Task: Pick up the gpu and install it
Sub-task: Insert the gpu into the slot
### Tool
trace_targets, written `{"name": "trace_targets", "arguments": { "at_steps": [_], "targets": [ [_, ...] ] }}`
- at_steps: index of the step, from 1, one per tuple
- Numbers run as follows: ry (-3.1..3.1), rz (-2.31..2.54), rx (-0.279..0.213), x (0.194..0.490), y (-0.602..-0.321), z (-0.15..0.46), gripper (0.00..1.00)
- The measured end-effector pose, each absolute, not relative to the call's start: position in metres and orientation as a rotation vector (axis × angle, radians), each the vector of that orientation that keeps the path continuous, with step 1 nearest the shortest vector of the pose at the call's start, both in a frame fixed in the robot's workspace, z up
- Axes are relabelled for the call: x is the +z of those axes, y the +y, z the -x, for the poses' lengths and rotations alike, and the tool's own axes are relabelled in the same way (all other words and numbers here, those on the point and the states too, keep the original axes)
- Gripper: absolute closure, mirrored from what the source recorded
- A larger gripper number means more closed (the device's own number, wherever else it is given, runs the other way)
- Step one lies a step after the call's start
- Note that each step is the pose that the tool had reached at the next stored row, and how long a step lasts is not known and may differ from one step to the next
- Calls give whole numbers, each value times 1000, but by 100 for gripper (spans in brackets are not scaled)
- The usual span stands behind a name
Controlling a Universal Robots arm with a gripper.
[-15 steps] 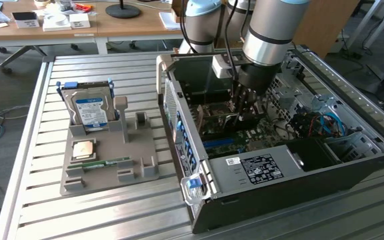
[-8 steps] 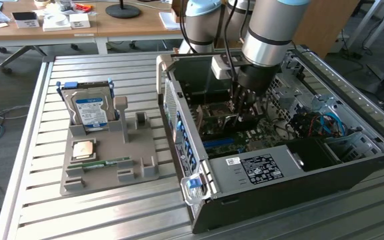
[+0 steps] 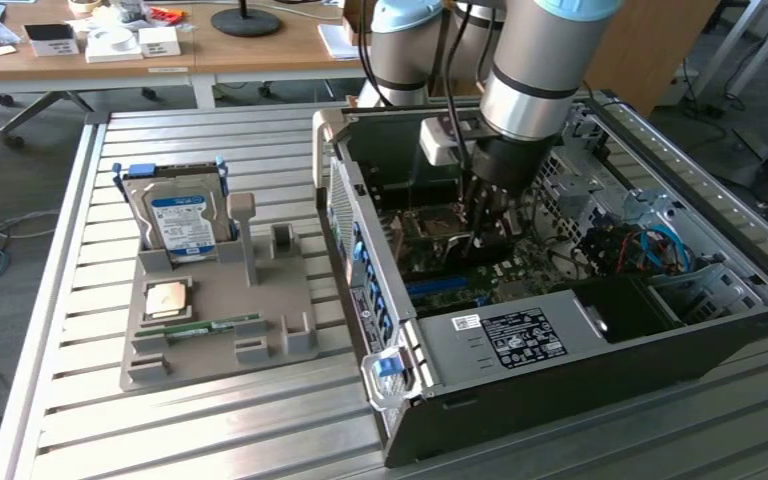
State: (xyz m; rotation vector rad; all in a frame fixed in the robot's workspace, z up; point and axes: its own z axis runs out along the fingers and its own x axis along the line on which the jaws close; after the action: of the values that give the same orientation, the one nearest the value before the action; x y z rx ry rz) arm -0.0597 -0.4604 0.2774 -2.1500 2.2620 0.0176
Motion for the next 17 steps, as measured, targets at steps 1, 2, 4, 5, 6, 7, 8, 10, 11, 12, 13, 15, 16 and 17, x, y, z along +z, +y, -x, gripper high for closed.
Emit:
{"name": "trace_targets", "arguments": {
  "at_steps": [1, 2, 4, 5, 6, 7, 8, 10, 11, 12, 13, 15, 16, 17],
  "targets": [
    [2259, 2153, 17, 277, -460, 61, 73],
    [2254, 2157, 17, 277, -460, 61, 73],
    [2244, 2167, 16, 277, -460, 62, 73],
    [2239, 2172, 16, 277, -460, 62, 73],
    [2236, 2175, 15, 277, -460, 62, 73],
    [2235, 2175, 15, 276, -460, 62, 73],
    [2235, 2175, 15, 276, -460, 62, 73],
    [2235, 2175, 16, 276, -460, 62, 73],
    [2235, 2175, 15, 275, -460, 62, 73],
    [2235, 2175, 15, 275, -460, 62, 73],
    [2236, 2175, 15, 275, -460, 62, 73],
    [2236, 2175, 15, 275, -460, 62, 73],
    [2236, 2175, 15, 275, -460, 62, 73],
    [2235, 2175, 15, 274, -460, 62, 73]
  ]
}}
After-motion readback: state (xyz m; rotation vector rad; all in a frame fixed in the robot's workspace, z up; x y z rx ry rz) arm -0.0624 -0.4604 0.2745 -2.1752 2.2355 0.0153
